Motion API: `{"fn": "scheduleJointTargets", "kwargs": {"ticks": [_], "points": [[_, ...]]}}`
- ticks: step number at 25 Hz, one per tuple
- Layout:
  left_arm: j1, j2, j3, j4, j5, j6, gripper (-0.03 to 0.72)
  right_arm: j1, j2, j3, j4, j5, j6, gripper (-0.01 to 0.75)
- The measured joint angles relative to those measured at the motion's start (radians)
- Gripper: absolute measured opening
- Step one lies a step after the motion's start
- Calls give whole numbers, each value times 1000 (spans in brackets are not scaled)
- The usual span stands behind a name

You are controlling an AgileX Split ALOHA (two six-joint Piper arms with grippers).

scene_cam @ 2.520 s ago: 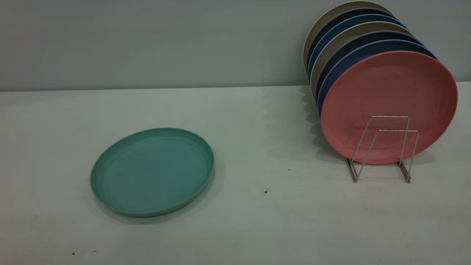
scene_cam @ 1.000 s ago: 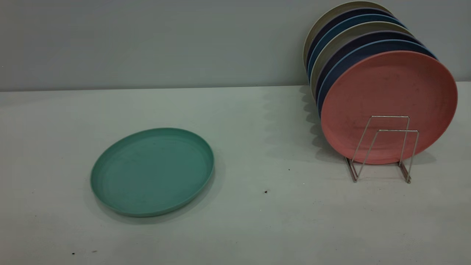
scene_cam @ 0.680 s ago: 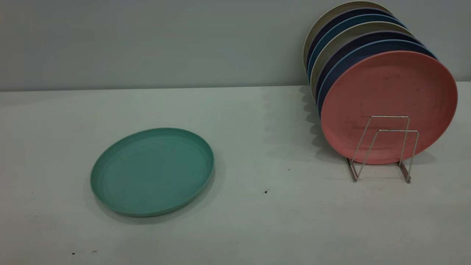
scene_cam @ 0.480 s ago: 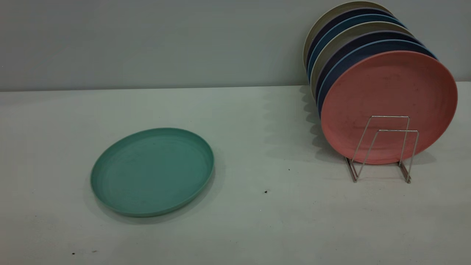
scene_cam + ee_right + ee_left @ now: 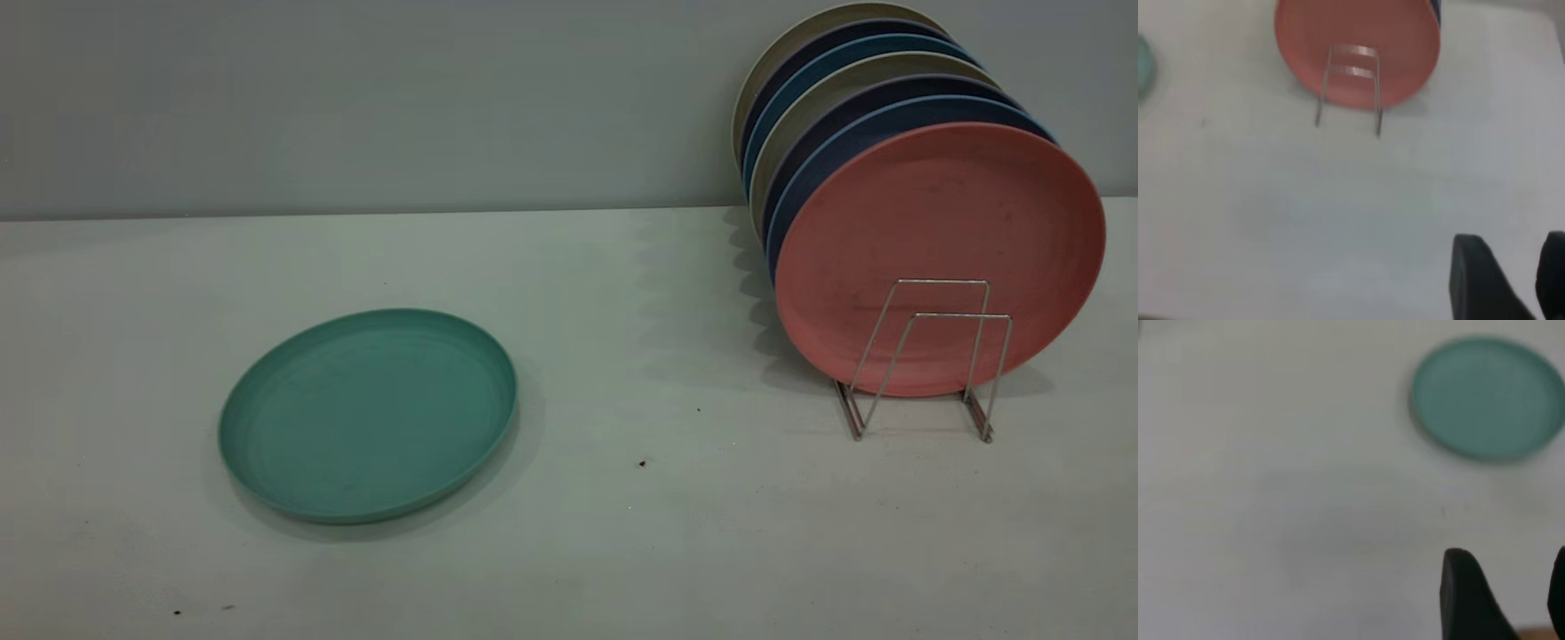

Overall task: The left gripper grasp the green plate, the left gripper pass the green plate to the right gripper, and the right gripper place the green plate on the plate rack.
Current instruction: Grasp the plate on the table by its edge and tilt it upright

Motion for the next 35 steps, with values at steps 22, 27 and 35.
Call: {"fn": "scheduleJointTargets", "kwargs": {"ticks": [22, 27, 35], "points": [[0, 1114, -1, -251, -662, -145, 474, 0, 634, -3, 328, -309, -357, 335], [0, 1370, -38, -361, -812, -77, 474, 0, 698, -3, 381, -319, -442, 335], [3, 1653, -209, -427, -815, 44, 474, 0, 758, -20, 434, -338, -487, 335]]}}
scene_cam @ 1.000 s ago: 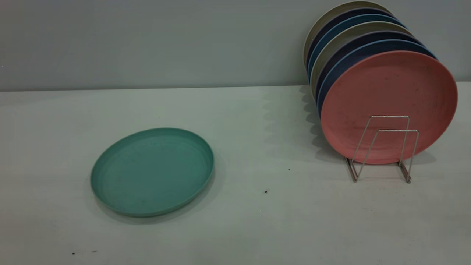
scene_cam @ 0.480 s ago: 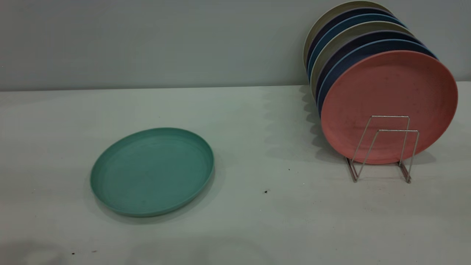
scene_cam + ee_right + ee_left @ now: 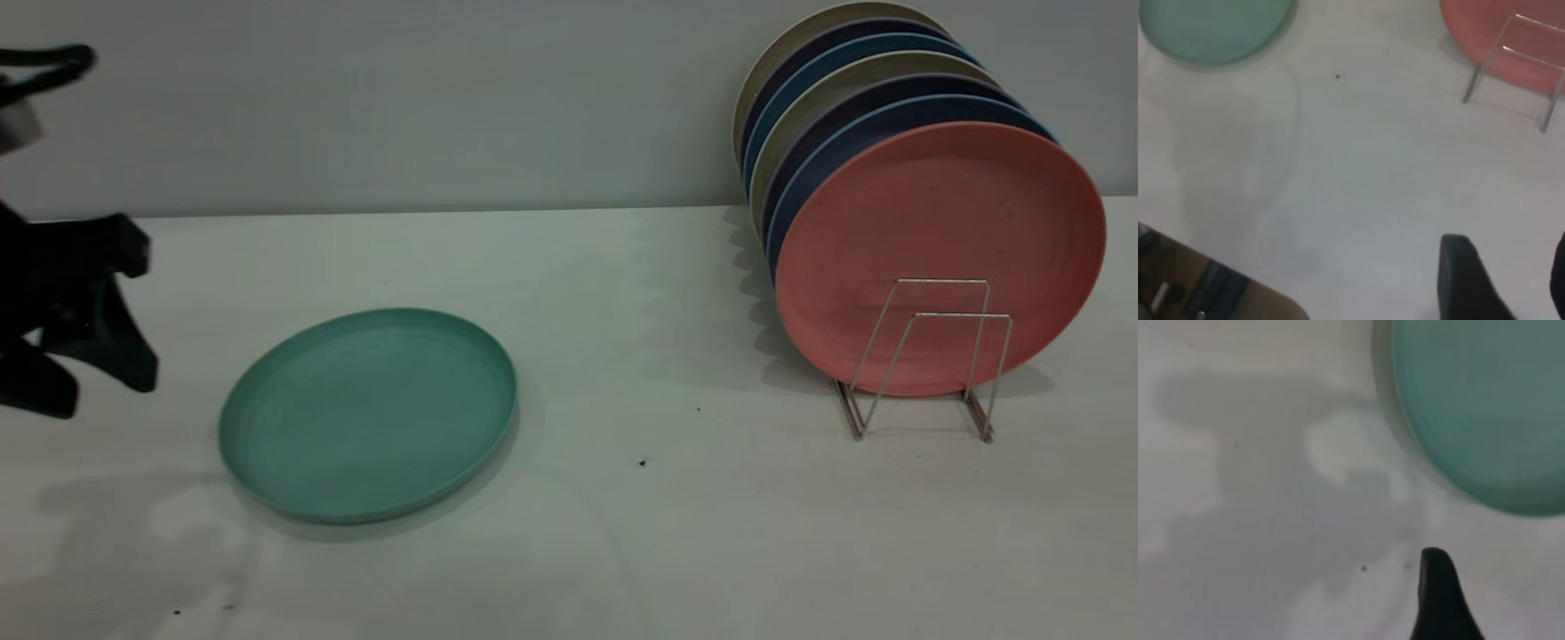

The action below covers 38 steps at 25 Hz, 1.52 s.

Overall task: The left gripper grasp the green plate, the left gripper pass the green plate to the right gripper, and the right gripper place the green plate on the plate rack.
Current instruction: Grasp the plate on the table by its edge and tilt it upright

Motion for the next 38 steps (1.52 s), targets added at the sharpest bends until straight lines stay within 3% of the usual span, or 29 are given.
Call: {"fn": "scheduleJointTargets", "kwargs": {"ticks": [5, 9, 27, 32, 38], "points": [[58, 156, -100, -30, 39, 79, 474, 0, 29, -50, 8, -1, -12, 335], [106, 257, -135, -143, 42, 204, 474, 0, 56, -60, 15, -7, -23, 335], [109, 559, -217, -957, 2, 991, 451, 0, 70, -60, 58, -16, -59, 335], [109, 573, -217, -1080, -6, 1119, 352, 0, 70, -60, 58, -23, -60, 335], [109, 573, -217, -1147, -26, 1140, 70, 0, 70, -60, 58, -30, -60, 336]]}}
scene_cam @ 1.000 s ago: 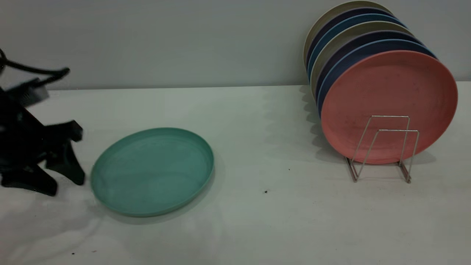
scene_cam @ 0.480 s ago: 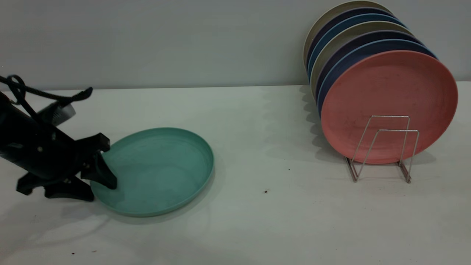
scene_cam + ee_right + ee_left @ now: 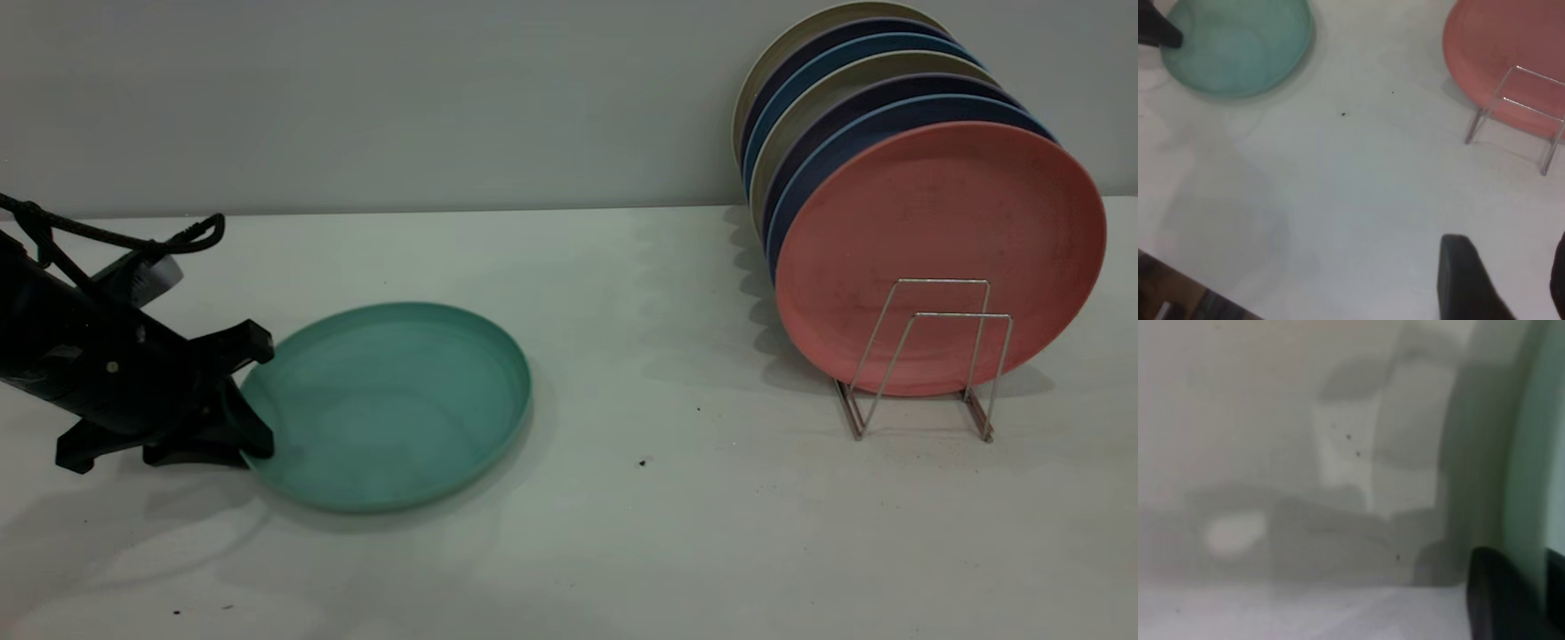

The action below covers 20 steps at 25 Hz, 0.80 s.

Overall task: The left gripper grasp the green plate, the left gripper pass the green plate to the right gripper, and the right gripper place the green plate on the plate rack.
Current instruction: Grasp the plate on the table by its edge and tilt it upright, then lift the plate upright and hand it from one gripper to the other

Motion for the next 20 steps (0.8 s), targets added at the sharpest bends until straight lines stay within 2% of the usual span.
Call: {"fn": "scheduleJointTargets", "kwargs": {"ticks": [2, 7, 12, 15, 20], "points": [[0, 0, 0, -5, -14, 2, 27, 0, 0, 0, 2, 0, 0, 336], [0, -21, 0, -7, -68, 24, 23, 0, 2, 0, 78, 7, -3, 336], [-6, -105, -3, -5, -91, 136, 18, 0, 84, 0, 201, -9, -70, 336], [-38, -170, -7, -4, -85, 222, 18, 0, 186, 0, 290, -34, -157, 336], [-112, -246, -7, 0, -12, 281, 18, 0, 380, -1, 513, -89, -362, 336]]}}
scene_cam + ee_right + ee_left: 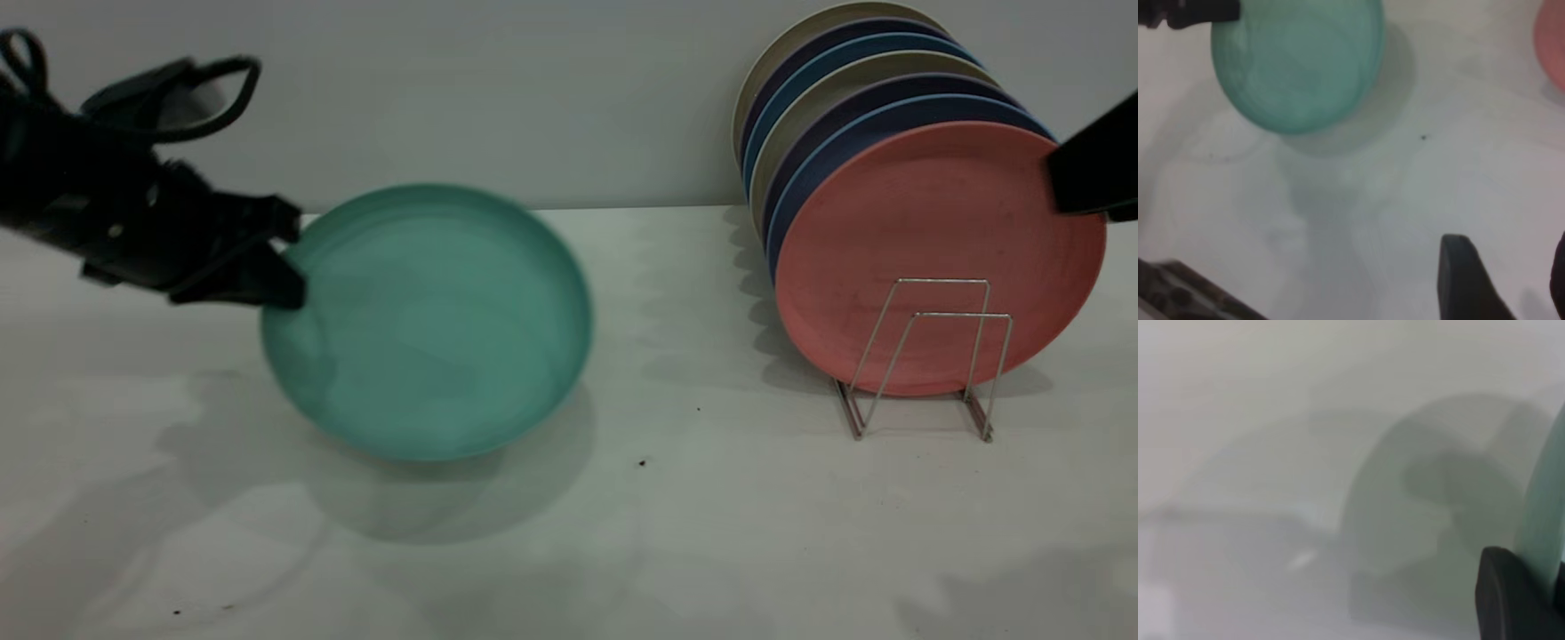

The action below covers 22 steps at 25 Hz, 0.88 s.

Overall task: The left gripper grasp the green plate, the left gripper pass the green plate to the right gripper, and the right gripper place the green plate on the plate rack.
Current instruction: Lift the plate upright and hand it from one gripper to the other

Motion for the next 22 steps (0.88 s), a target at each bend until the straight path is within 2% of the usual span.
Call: {"fn": "scheduleJointTargets", "kwargs": {"ticks": [6, 11, 16, 22], "points": [[-14, -47, 0, 2, 151, 2, 17, 0, 225, -5, 331, 12, -324, 336], [-14, -50, 0, 1, 248, -11, 17, 0, 395, -7, 563, 146, -525, 336], [-35, -51, 0, -4, 259, -23, 17, 0, 512, -11, 652, 227, -619, 336], [-131, -51, 0, -29, 246, -36, 17, 0, 567, -15, 661, 241, -659, 336]]}}
